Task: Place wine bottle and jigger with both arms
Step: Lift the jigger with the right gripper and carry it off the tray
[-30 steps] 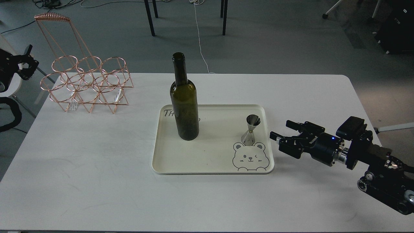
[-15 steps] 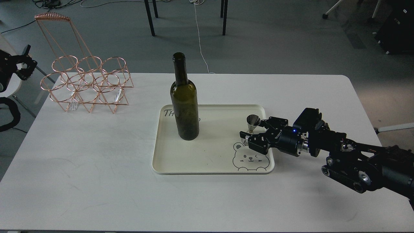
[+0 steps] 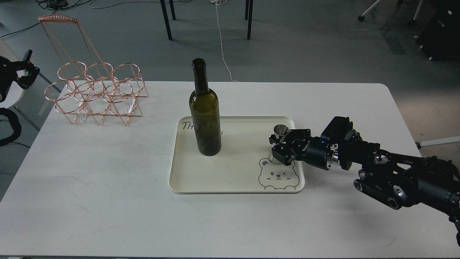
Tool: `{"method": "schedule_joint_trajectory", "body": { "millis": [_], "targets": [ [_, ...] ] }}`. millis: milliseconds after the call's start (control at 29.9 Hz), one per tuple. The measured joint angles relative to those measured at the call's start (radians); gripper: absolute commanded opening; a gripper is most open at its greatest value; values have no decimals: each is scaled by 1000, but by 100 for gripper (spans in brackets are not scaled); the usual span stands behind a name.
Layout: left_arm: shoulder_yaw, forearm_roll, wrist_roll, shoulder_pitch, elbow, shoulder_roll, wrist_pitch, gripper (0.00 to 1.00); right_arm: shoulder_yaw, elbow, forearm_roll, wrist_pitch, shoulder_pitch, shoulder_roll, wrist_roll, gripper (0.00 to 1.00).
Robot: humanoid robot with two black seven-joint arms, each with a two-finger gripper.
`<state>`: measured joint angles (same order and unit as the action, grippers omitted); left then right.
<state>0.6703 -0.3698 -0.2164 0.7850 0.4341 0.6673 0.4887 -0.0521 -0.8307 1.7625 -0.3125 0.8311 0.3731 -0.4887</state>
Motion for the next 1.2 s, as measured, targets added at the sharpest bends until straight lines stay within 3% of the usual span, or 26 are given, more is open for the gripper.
{"method": "schedule_joint_trajectory", "body": {
  "millis": [368, 602, 836, 1070, 1203],
  "targets": [
    [0, -1, 0, 2, 0, 10, 0, 98, -71, -41, -11, -50, 27, 142, 0, 2],
    [0, -1, 0, 2, 0, 21, 0, 99, -106, -18, -59, -122, -75, 272, 0, 3],
    [0, 0, 0, 2, 3, 20, 0, 99, -106, -6, -142, -174, -178, 328, 0, 4],
    [0, 1, 2, 2, 5, 19, 0, 99, -104, -4, -148, -176, -228, 331, 0, 11],
    [0, 1, 2, 2, 5, 19, 0, 99, -104, 12, -150, -176, -232, 330, 0, 27]
  ]
}}
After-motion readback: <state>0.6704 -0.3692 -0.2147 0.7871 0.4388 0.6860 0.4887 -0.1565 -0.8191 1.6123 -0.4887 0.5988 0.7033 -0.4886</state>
